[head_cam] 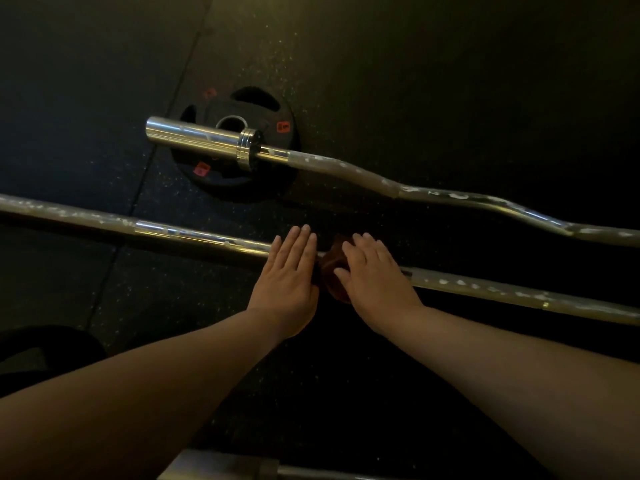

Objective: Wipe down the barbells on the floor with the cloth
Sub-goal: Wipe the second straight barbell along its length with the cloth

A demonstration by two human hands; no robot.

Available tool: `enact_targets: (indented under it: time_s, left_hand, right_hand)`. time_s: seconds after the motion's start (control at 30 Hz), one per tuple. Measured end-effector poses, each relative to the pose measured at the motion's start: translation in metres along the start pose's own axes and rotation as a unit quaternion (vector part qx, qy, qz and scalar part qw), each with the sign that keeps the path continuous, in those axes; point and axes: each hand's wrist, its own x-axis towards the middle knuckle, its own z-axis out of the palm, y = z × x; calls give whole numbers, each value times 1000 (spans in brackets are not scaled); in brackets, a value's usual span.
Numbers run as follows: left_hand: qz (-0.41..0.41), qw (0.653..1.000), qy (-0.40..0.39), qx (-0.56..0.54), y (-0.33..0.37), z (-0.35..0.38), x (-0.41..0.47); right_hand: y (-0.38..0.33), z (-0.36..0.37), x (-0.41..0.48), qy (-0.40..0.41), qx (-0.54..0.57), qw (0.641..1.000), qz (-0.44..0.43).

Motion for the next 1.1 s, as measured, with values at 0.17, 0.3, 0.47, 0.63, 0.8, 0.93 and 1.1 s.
enact_targets:
  time_s: [0.17,0.3,0.47,0.63,0.8,0.93,1.1]
  left_hand:
    - [14,1000,3,-9,-2,-1,0]
    - [21,999,12,-29,-5,0,3]
    - [59,997,9,-54,-13,-2,-2]
    - [65,991,22,-111,-15,-7,-3]
    - [43,986,50,-154,-13,-10,-8]
    - [-57,968,115,-217,7,-17,-3]
    - [62,996,46,-41,58,-10,15]
  right_hand:
    - [26,10,-46,-10,-83,993,-78]
    - [22,-12,-15,-37,25,997,57]
    - [15,-6,-31,-20,15,999,34]
    - [19,-3,-34,-24,-24,998,52]
    - [-30,-5,-2,-55,12,998,27]
    - [-12,-12,-4,-84,80,991,-60]
    - [16,-15,-26,-36,304,948,86]
